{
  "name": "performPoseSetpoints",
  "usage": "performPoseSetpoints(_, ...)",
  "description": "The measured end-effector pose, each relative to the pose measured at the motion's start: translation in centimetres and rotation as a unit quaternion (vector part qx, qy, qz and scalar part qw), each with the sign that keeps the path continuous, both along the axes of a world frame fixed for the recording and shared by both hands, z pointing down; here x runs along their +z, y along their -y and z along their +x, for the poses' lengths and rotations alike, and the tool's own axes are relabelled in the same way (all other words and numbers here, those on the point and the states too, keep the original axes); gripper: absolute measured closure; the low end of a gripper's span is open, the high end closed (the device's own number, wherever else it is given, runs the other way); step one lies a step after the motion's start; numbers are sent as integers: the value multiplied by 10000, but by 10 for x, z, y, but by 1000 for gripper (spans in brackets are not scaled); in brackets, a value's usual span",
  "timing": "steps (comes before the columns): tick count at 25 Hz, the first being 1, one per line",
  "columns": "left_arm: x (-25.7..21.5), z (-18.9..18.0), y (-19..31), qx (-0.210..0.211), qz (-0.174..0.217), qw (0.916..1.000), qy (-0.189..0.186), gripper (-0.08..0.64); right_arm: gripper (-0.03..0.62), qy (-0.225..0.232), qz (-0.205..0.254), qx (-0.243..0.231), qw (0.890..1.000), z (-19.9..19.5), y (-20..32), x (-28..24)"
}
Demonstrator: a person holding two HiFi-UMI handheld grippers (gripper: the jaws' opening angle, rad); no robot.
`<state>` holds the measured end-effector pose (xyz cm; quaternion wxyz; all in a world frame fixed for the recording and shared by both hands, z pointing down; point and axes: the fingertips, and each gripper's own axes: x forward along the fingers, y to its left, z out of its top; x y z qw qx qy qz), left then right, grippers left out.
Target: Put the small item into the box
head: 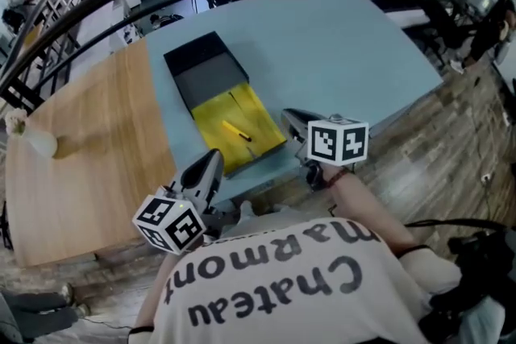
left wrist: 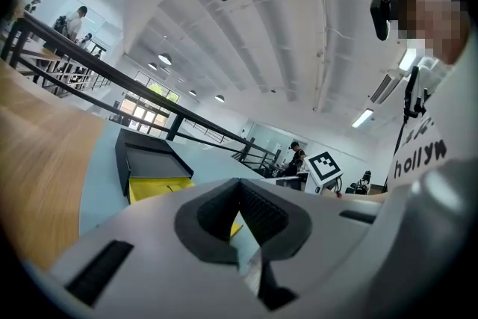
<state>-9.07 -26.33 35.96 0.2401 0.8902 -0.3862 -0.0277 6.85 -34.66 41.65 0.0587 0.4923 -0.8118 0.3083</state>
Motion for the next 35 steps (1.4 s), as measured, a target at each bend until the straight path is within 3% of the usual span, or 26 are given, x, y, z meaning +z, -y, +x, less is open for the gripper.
performPoseSetpoints(12, 1, 91, -92, -591, 107, 9980, -208, 558, 548, -93, 700, -218, 9973, 114, -113, -33)
performPoseSetpoints(16, 5, 115, -127, -629, 150, 9978, -108, 557, 548, -85, 688, -222, 9973, 139, -150, -29)
performPoseSetpoints(23, 15, 140, -187, -740, -16, 9969, -261, 558, 548, 10, 526, -295, 9982, 168, -212, -19)
performPoseSetpoints(32, 27, 147, -245, -821, -95, 9964, -181, 557, 552, -262, 480, -521, 9971, 172, -267, -1)
performPoseSetpoints(35, 24, 151, -255, -836, -82, 9963, -173, 557, 552, -116, 440, -500, 9977, 174, -276, -3)
